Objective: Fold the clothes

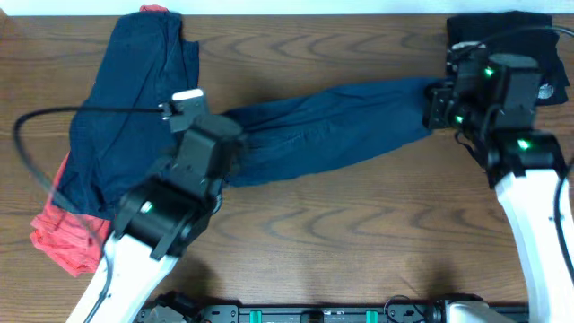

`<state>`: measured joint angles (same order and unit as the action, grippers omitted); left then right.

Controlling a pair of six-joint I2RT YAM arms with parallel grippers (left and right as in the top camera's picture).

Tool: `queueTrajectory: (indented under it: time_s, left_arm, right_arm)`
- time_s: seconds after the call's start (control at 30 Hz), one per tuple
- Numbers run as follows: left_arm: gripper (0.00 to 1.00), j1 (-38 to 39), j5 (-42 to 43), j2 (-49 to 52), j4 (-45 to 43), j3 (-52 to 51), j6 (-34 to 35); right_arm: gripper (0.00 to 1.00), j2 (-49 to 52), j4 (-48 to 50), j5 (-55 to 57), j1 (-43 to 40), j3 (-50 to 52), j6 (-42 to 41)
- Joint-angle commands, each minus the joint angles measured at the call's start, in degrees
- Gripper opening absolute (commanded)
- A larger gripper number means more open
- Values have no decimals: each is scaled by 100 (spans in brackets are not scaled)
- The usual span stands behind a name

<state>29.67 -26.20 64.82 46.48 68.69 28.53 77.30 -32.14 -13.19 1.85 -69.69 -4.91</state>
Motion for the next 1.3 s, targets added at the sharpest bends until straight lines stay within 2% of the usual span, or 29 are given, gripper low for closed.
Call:
queueTrajectory:
  time_s: [0.0,0.2,0.47,0.97,1.0,1.03,1.07,1.1,1.13,1.17,1.23,1.27]
  left_arm:
    - [6,-74,-400,518,-24,-11,328]
    - [6,-330,-1016,1488,-551,-11,586]
    - [6,-817,-1049,2592,-1547,-11,586]
    - [7,-1027,-1047,3770,-2181,-11,588]
    - [8,-1027,-1049,3781,-2201,-11,588]
    - [12,-1036,-1049,3783,-2221,-11,588]
    - [16,-1038,-1051,3783,-2234,-11,586]
    - [35,-1051,-1054,3779,-2256,-11,584]
    - [50,-1078,-1051,3773,-2267,-11,586]
    - [62,-1104,-1049,3766,-2273,-11,584]
    - [81,-1167,-1029,3713,-2260,-11,525]
    - [86,-1193,-997,3668,-2249,-11,428]
  right_arm:
    - [1,479,282,-79,-26,-59,79]
    - [1,1397,968,-87,-26,-59,203]
    - [1,2546,1871,-579,-20,-59,352]
    - [3,3460,3335,-522,341,-59,372]
    - [6,3517,3379,-496,363,-59,372]
    - [20,3558,3421,-481,380,-59,372]
    - [54,3604,3460,-450,391,-59,372]
    - [88,3624,3484,-415,393,-59,369]
    - [99,3626,3488,-402,391,-59,369]
    - [99,3624,3501,-393,389,-59,369]
    - [99,3569,3582,-444,350,-61,319]
    - [99,3526,3606,-525,330,-66,275]
